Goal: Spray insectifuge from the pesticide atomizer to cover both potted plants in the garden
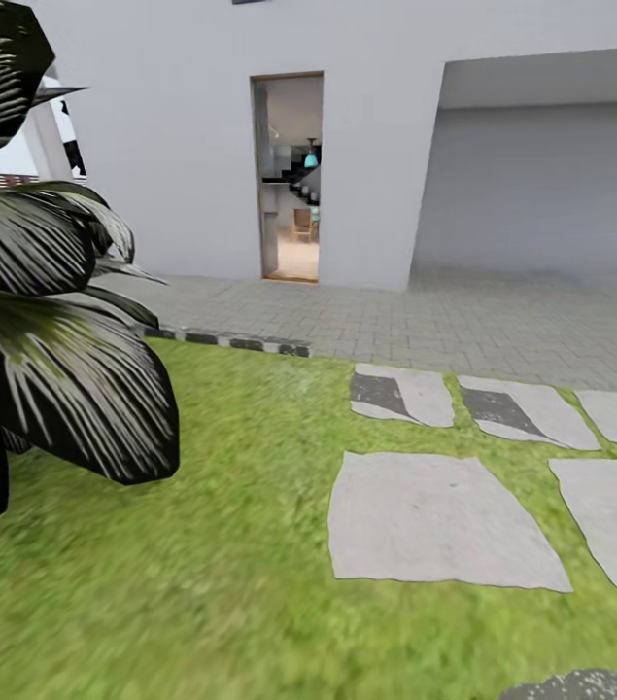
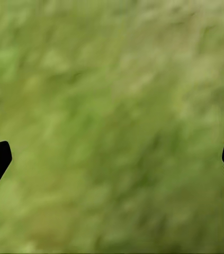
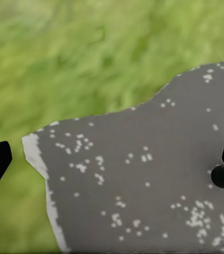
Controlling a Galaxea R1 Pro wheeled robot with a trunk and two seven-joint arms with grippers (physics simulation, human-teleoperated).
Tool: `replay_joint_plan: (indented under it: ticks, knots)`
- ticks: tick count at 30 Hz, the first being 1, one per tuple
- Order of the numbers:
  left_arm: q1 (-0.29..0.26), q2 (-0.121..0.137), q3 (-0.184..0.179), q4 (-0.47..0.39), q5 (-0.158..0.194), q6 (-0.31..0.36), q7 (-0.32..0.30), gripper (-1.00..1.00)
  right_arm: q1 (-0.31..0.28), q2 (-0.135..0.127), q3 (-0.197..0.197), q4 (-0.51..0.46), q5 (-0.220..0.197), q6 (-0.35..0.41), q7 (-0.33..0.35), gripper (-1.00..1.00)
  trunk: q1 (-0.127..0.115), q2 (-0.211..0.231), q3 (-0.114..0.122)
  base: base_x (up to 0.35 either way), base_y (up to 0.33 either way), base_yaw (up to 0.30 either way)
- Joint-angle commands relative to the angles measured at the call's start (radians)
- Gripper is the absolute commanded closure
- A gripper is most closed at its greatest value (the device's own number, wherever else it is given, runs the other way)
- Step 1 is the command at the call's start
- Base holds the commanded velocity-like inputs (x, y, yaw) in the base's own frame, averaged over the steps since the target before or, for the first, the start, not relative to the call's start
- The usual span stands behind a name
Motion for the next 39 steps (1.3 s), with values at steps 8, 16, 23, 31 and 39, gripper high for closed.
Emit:
replay_joint_plan:
  ticks: [8,16,23,31,39]
  knots:
    - [0.000,0.001,0.000,0.002,0.006,-0.003,-0.001,-1.00,-0.001,0.001,-0.002,0.001,0.002,-0.003,0.000,-1.00,0.000,0.000,-0.001,-0.072,0.000,-0.267]
    - [0.000,0.003,0.000,0.001,0.006,-0.003,0.000,-1.00,-0.001,0.002,-0.002,0.001,0.002,-0.004,0.000,-1.00,0.000,0.000,-0.001,-0.310,0.091,-0.267]
    - [-0.001,0.003,0.001,0.000,0.006,-0.003,0.001,-1.00,-0.001,0.002,-0.002,0.001,0.002,-0.004,0.000,-1.00,0.000,0.000,-0.001,-0.121,0.260,-0.267]
    - [-0.001,0.003,0.001,0.000,0.006,-0.003,0.001,-1.00,-0.001,0.002,-0.002,0.001,0.002,-0.004,0.000,-1.00,0.000,0.000,-0.001,-0.004,0.084,-0.267]
    - [-0.002,0.003,0.000,0.000,0.006,-0.003,0.001,-1.00,-0.001,0.002,-0.002,0.001,0.002,-0.004,0.000,-1.00,0.000,0.000,-0.001,0.000,0.000,-0.267]
